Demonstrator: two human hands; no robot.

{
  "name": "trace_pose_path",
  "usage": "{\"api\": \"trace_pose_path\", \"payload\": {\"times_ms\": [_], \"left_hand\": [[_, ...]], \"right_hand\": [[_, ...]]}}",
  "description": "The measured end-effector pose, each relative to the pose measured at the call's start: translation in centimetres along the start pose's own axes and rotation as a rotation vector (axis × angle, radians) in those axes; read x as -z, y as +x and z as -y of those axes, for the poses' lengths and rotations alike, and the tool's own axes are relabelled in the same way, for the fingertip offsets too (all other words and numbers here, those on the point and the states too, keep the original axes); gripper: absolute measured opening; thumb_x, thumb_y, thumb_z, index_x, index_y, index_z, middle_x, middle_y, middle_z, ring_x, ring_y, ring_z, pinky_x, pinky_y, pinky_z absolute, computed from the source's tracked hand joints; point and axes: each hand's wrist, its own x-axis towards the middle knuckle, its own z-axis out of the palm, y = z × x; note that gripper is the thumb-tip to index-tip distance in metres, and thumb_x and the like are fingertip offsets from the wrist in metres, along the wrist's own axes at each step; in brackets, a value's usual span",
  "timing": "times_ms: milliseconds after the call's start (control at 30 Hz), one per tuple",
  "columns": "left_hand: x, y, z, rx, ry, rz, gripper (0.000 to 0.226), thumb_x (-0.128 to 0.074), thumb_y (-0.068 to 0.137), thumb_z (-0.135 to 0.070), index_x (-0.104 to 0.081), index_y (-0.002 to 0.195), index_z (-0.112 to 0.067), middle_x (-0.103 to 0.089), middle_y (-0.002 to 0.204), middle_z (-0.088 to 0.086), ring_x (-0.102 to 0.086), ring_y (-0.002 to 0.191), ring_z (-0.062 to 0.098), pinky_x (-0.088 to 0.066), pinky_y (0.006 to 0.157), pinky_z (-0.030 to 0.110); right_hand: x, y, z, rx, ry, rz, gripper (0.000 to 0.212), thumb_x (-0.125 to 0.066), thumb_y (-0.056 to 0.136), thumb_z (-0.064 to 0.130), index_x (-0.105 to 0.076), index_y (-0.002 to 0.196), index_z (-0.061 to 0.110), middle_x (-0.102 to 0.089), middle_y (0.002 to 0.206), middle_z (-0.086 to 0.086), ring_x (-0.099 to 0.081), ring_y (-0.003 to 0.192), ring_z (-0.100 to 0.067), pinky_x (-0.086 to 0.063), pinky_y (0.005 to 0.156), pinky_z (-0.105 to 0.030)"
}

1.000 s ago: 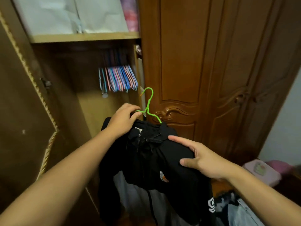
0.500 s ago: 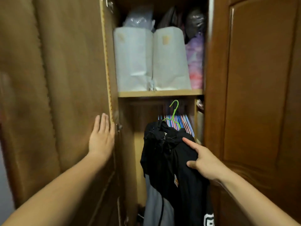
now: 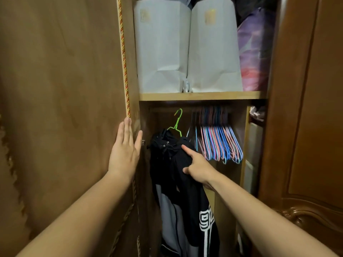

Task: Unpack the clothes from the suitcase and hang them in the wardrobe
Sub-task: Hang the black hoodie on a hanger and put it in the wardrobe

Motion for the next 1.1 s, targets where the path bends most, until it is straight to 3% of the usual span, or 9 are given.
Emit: {"api": "trace_pose_path", "payload": {"times_ms": [167, 233, 333, 400, 500, 567, 667, 800, 1100], "left_hand": [[-0.1, -0.2, 0.1, -0.034, 0.027, -0.018, 0.081, -0.021, 0.105, -0.044, 0.021, 0.15, 0.009, 0.016, 0.144, 0.055, 0.016, 0.139, 0.068, 0.007, 0.117, 0.068], [0.0, -0.1, 0.2, -0.039, 0.043, -0.031, 0.085, -0.024, 0.106, -0.046, 0.024, 0.149, 0.009, 0.019, 0.144, 0.055, 0.018, 0.138, 0.067, 0.008, 0.118, 0.067], [0.3, -0.2, 0.4, -0.051, 0.043, -0.005, 0.085, -0.027, 0.106, -0.043, 0.026, 0.148, 0.008, 0.022, 0.145, 0.053, 0.021, 0.138, 0.066, 0.007, 0.119, 0.065], [0.1, -0.1, 0.3, -0.054, 0.04, 0.002, 0.083, -0.028, 0.106, -0.04, 0.025, 0.15, 0.005, 0.023, 0.145, 0.053, 0.022, 0.137, 0.066, 0.008, 0.119, 0.066], [0.1, 0.0, 0.3, -0.047, 0.043, 0.014, 0.08, -0.029, 0.106, -0.038, 0.023, 0.152, 0.002, 0.023, 0.145, 0.052, 0.023, 0.137, 0.067, 0.008, 0.118, 0.066], [0.1, 0.0, 0.3, -0.04, 0.037, 0.009, 0.078, -0.028, 0.106, -0.039, 0.021, 0.153, 0.0, 0.021, 0.146, 0.052, 0.021, 0.138, 0.066, 0.008, 0.118, 0.066], [0.1, 0.1, 0.0, -0.043, 0.024, -0.003, 0.078, -0.026, 0.105, -0.045, 0.018, 0.155, -0.003, 0.02, 0.147, 0.052, 0.02, 0.139, 0.065, 0.007, 0.119, 0.065], [-0.5, 0.3, -0.2, -0.03, 0.047, -0.009, 0.079, -0.024, 0.104, -0.051, 0.012, 0.158, -0.005, 0.019, 0.145, 0.053, 0.021, 0.139, 0.066, 0.01, 0.117, 0.066], [0.1, 0.5, 0.3, -0.04, 0.038, -0.004, 0.078, -0.028, 0.105, -0.05, 0.002, 0.159, -0.003, 0.008, 0.153, 0.048, 0.011, 0.145, 0.061, 0.004, 0.118, 0.067]], "right_hand": [[-0.2, 5.1, 0.4, -0.06, -0.012, 0.007, 0.092, -0.058, 0.086, -0.011, -0.024, 0.156, 0.037, -0.071, 0.103, -0.013, -0.066, 0.078, -0.025, -0.052, 0.065, -0.035], [0.7, 7.7, 1.3, -0.057, -0.014, -0.026, 0.09, -0.057, 0.084, -0.011, -0.027, 0.156, 0.034, -0.067, 0.101, -0.003, -0.069, 0.087, -0.025, -0.059, 0.075, -0.039], [1.6, 10.9, 2.4, -0.073, -0.017, -0.033, 0.089, -0.056, 0.084, -0.01, -0.027, 0.156, 0.033, -0.066, 0.112, -0.009, -0.064, 0.075, -0.021, -0.05, 0.056, -0.028], [1.7, 12.3, 2.7, -0.077, -0.009, -0.047, 0.09, -0.057, 0.082, -0.01, -0.028, 0.156, 0.033, -0.061, 0.128, -0.012, -0.066, 0.09, -0.025, -0.051, 0.062, -0.028], [-0.1, 10.6, 2.8, -0.077, 0.019, -0.076, 0.086, -0.055, 0.086, -0.01, -0.025, 0.157, 0.028, -0.05, 0.144, -0.011, -0.06, 0.115, -0.031, -0.053, 0.089, -0.033], [-3.6, 6.6, 1.4, -0.088, 0.004, -0.09, 0.082, -0.051, 0.089, -0.006, -0.023, 0.158, 0.027, -0.049, 0.147, -0.01, -0.053, 0.128, -0.031, -0.044, 0.105, -0.032], [-9.7, 0.8, -1.4, -0.076, -0.03, -0.061, 0.09, -0.052, 0.087, -0.005, -0.013, 0.159, 0.034, -0.041, 0.155, -0.002, -0.043, 0.14, -0.024, -0.037, 0.113, -0.03], [-12.7, -1.6, -3.0, -0.114, -0.061, 0.012, 0.095, -0.054, 0.09, -0.006, -0.006, 0.159, 0.036, -0.029, 0.161, 0.004, -0.037, 0.143, -0.022, -0.04, 0.113, -0.035], [-5.9, 3.7, -0.2, -0.115, -0.192, -0.08, 0.083, -0.05, 0.09, 0.0, -0.018, 0.158, 0.034, -0.048, 0.148, -0.006, -0.051, 0.13, -0.031, -0.047, 0.104, -0.039]]}}
